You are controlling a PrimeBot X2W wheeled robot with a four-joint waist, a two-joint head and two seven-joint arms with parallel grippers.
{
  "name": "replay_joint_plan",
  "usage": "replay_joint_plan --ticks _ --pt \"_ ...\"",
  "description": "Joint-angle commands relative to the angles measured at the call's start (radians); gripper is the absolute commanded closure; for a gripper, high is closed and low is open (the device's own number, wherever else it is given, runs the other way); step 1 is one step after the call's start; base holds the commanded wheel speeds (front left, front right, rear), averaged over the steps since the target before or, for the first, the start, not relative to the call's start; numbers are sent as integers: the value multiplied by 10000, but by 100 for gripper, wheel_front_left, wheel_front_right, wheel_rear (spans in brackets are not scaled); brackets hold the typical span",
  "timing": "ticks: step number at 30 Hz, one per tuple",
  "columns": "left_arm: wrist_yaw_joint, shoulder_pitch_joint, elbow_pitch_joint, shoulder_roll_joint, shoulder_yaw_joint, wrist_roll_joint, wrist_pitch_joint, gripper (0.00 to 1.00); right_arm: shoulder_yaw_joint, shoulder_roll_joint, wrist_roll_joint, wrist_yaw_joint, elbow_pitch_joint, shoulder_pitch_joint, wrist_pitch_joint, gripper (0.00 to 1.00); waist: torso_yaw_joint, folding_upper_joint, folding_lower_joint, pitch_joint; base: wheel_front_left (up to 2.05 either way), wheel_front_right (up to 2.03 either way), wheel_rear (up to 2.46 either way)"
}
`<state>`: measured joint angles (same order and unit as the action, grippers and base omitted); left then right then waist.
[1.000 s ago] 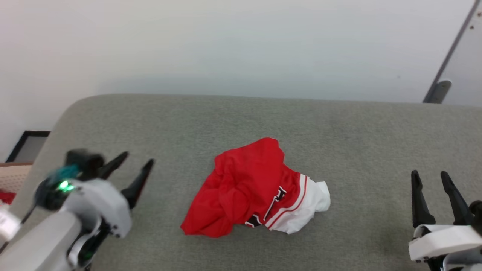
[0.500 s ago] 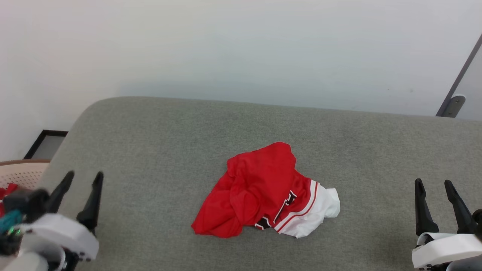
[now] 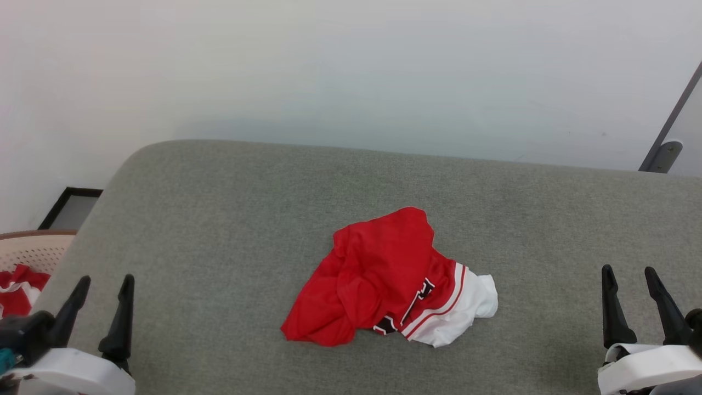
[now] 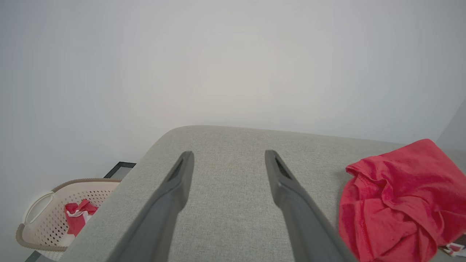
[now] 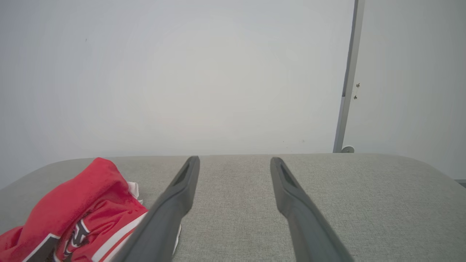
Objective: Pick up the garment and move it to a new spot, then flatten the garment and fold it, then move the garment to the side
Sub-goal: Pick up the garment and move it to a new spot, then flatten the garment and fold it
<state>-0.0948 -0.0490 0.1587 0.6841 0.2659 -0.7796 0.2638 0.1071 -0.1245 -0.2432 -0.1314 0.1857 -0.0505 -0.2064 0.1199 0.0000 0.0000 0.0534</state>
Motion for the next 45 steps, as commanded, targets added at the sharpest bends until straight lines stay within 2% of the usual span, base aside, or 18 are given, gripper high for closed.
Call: replay_joint_plan --ticks 1,11,18,22,29,40,41,42,43,44,45 --pt "69 150 -27 -72 -87 131 3 0 -8 13 50 13 -15 61 -4 0 -6 0 0 -7 0 0 0" --pt "209 203 -90 -277 -238 366 3 0 -106 71 -27 14 20 38 103 0 52 0 0 -96 0 0 0" --pt "238 -13 -288 -422 -53 457 -8 0 -580 -118 -118 13 103 -336 698 0 490 0 0 -356 0 0 0" --pt "255 -232 -381 -555 123 550 -29 0 -879 -331 -178 14 251 -777 1420 0 866 0 0 -766 0 0 0" --pt "468 -760 -179 -957 393 747 -16 0 -1660 -787 -125 14 1131 -1584 3386 0 1495 0 0 -1539 0 0 0" --pt "890 -1390 416 -1567 566 1053 1 0 -1779 -884 -212 14 2383 -2105 5978 0 2007 0 0 -2013 0 0 0" --pt "946 -1415 461 -1615 553 1054 2 0 -1836 -895 -189 14 2467 -2115 6100 6 2012 0 0 -2025 0 0 0" --pt "966 -1435 501 -1647 538 1093 3 0 -1882 -899 -203 14 2512 -2173 6130 58 2014 0 0 -2042 0 0 0" --pt "966 -1435 501 -1647 538 1093 3 0 -1882 -899 -203 14 2512 -2173 6130 58 2014 0 0 -2042 0 0 0" --pt "996 -1463 547 -1683 515 1131 3 0 -1939 -917 -201 14 2552 -2239 6141 100 2011 0 0 -2053 0 0 0" --pt "1047 -1494 587 -1724 484 1141 3 0 -2022 -948 -196 14 2602 -2282 6206 100 2001 0 0 -2056 0 0 0"
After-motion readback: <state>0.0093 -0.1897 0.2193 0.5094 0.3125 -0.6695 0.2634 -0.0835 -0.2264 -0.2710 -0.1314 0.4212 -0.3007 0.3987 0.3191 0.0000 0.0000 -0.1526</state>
